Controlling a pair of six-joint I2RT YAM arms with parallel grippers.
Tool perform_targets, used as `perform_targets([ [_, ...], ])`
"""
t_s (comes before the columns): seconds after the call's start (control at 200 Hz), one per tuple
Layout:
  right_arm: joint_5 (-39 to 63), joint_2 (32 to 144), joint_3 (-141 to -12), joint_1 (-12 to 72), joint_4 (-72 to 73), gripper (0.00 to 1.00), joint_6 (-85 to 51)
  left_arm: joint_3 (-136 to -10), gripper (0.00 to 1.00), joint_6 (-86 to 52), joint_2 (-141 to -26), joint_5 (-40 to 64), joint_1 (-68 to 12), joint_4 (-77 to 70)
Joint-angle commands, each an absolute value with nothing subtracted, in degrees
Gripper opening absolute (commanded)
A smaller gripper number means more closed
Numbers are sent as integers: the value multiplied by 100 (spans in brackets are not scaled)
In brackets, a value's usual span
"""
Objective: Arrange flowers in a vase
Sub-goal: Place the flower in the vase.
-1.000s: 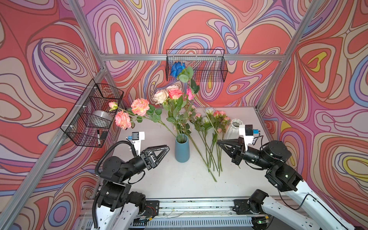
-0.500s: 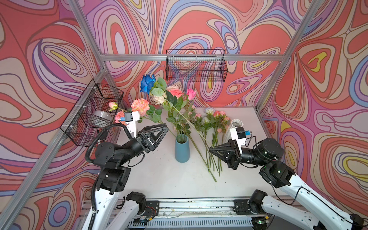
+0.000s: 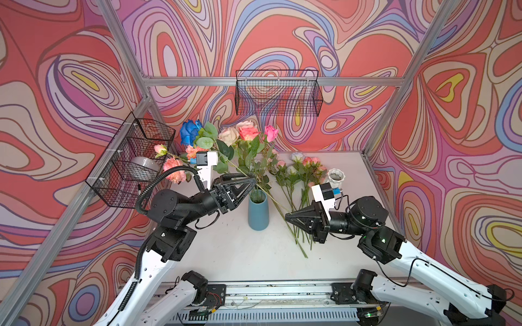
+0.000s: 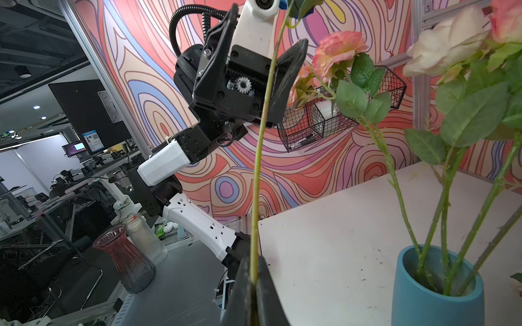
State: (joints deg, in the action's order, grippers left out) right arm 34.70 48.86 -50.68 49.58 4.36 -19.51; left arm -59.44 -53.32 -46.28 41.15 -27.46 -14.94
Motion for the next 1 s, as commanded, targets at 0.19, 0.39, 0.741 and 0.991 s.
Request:
perform_targets([
  [0.19, 3069, 4791, -4914, 5053, 522, 0, -1911, -6591, 3, -4613, -4693, 3884, -2785, -701],
  [0.39, 2506, 4541, -4895, 5054, 3, 44, -1770, -7450, 0, -3626, -4842, 3501, -2778, 826],
  [0.741, 1493, 3869, -4771, 5052, -811, 46, -1560, -9704, 0, -2249, -5900, 2453, -2782, 3450],
  [0.991, 1331, 3720, -4771, 5054, -970, 43, -1503, -10592, 0, -1581, -6286, 1367, -2779, 4333],
])
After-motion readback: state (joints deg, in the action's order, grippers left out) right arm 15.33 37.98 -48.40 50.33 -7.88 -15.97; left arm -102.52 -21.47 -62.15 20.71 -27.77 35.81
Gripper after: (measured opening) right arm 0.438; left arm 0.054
